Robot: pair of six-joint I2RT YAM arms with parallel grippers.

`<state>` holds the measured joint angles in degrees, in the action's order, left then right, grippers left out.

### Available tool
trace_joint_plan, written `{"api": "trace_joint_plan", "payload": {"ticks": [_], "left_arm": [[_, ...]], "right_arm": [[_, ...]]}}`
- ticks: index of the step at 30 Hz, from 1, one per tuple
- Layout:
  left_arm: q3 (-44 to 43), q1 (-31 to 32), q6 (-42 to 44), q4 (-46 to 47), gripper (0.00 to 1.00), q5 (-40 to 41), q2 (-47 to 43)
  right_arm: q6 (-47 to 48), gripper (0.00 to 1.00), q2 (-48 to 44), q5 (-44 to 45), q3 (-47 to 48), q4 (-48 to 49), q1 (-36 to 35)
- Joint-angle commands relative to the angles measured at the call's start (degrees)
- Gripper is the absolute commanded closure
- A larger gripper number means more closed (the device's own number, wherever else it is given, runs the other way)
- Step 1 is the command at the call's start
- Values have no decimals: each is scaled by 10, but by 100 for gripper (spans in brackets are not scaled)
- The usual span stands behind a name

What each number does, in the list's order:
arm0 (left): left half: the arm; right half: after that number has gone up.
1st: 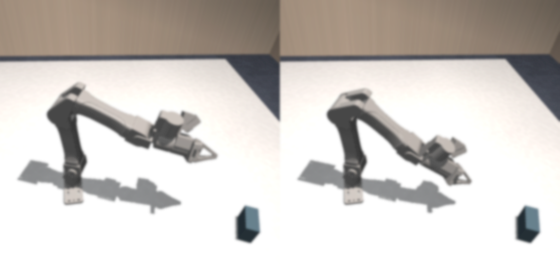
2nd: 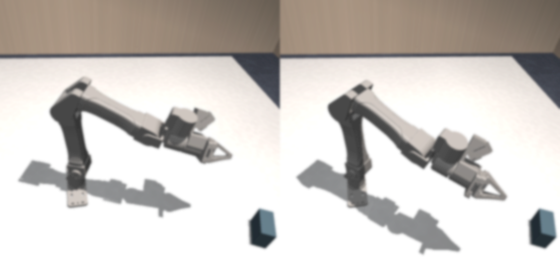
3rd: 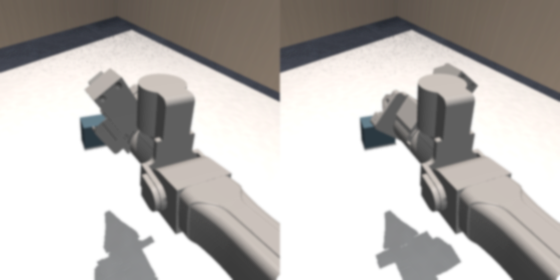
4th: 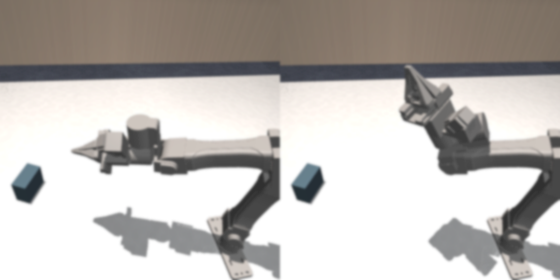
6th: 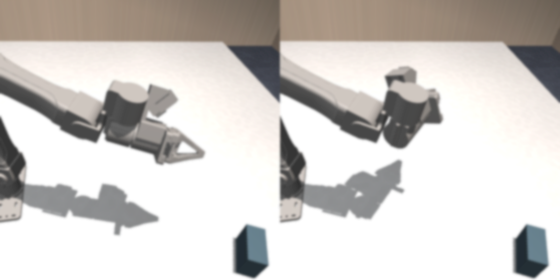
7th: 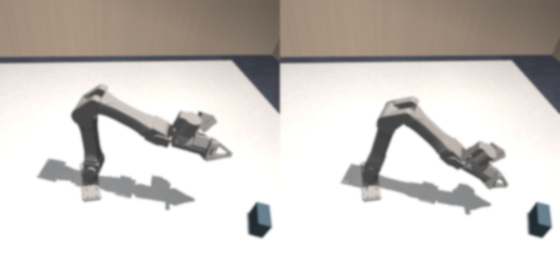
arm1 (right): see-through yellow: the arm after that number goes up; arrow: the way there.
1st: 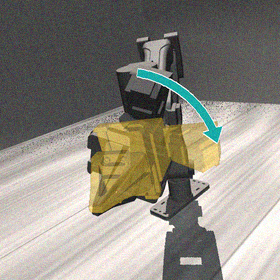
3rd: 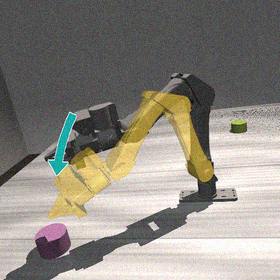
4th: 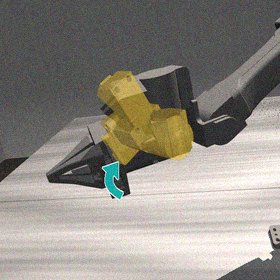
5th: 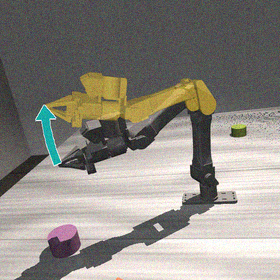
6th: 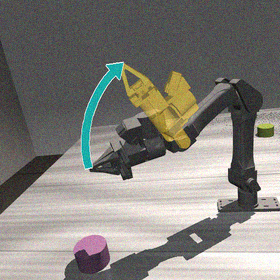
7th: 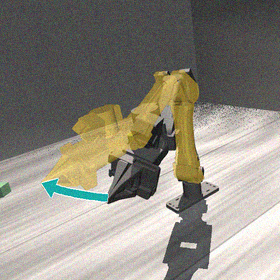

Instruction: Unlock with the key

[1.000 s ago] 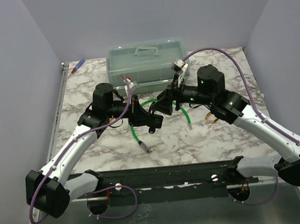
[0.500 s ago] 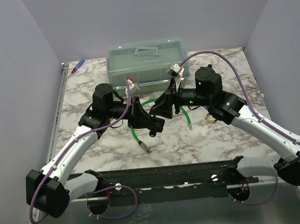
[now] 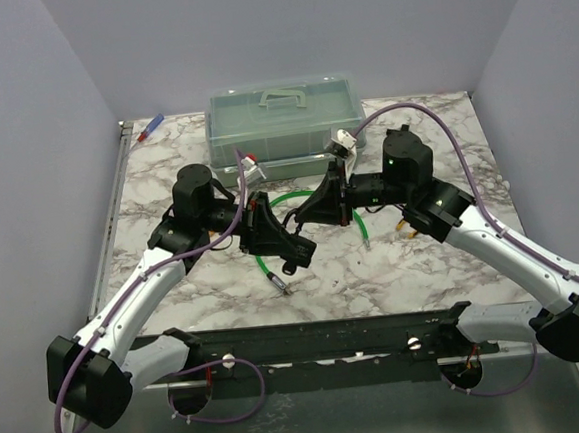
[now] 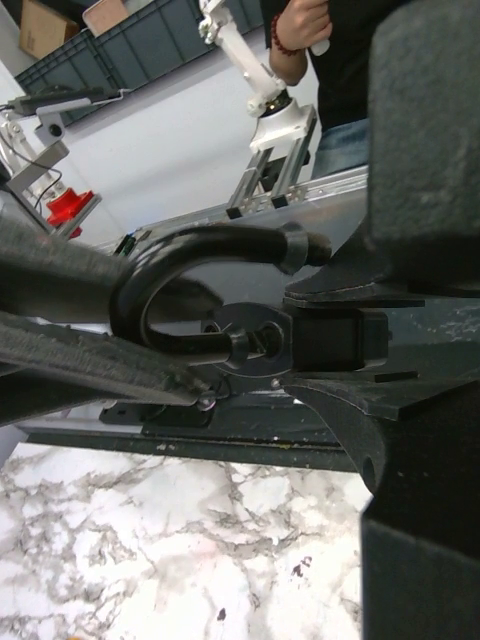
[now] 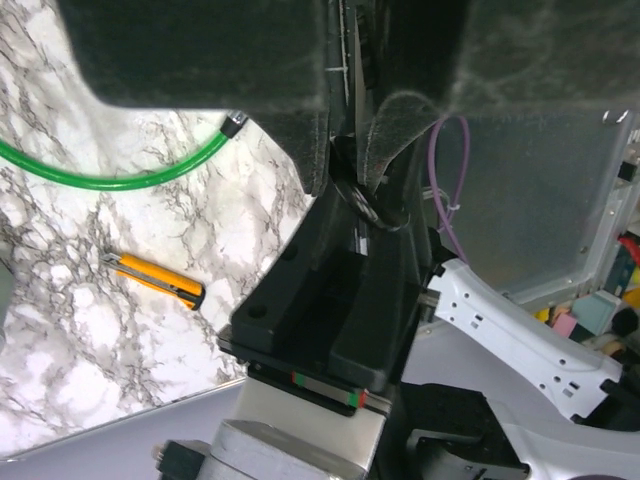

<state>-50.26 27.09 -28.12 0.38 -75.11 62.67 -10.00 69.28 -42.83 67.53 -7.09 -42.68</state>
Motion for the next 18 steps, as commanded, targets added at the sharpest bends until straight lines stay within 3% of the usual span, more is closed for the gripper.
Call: {"api": "trace_joint_plan", "payload": {"ticks": [1, 3, 7, 18], "left_arm": [[-3, 7, 17, 60, 100, 11, -19], [0, 7, 20, 61, 93, 31, -21], [-6, 7, 67, 8, 46, 79, -27], [-26, 7, 188, -145, 15, 215, -46]], "right_arm": [[-34, 100, -6, 21, -23, 16, -4], [-47, 100, -13, 46, -25, 15, -5], [-84, 100, -30, 116, -31, 9, -4], [-155, 100, -63, 243, -70, -36, -4]]}}
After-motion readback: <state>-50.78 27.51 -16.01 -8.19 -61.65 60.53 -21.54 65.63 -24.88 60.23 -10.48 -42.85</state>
